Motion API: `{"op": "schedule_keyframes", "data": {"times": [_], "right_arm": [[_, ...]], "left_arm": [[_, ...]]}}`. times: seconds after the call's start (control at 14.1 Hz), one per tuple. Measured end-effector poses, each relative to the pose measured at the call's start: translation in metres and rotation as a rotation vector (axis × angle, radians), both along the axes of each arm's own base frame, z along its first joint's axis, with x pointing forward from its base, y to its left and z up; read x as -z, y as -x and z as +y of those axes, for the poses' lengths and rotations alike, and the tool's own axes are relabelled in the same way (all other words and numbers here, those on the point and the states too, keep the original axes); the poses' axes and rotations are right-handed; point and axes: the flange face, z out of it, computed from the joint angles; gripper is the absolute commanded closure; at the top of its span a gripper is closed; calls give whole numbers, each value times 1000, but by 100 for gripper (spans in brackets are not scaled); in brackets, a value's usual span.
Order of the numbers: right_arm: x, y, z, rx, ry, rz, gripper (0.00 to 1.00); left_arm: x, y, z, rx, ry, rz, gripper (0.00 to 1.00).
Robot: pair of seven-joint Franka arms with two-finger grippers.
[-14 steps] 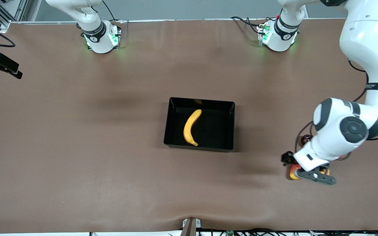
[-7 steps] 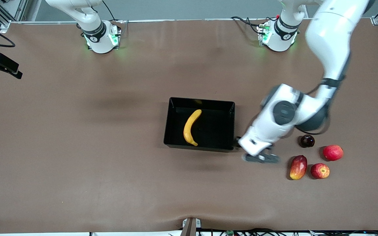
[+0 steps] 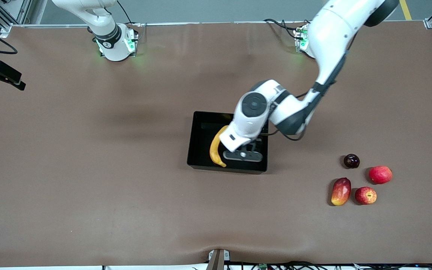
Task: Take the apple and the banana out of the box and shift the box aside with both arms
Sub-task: 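Move the left gripper back into the tray over the banana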
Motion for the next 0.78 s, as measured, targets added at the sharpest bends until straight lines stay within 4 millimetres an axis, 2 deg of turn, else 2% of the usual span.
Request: {"op": "schedule_keyframes", "data": {"times": [0.14,0.5,0.78], "right_arm": [[0,0,0,0,0,0,0],[0,0,1,-1,0,0,0],[0,0,1,-2,0,0,0]], "left_arm": [[15,10,-16,18,-7,-18,0],[53,21,-38,36,28,-29,0],[65,36,-58,38,37,-36,0]]}}
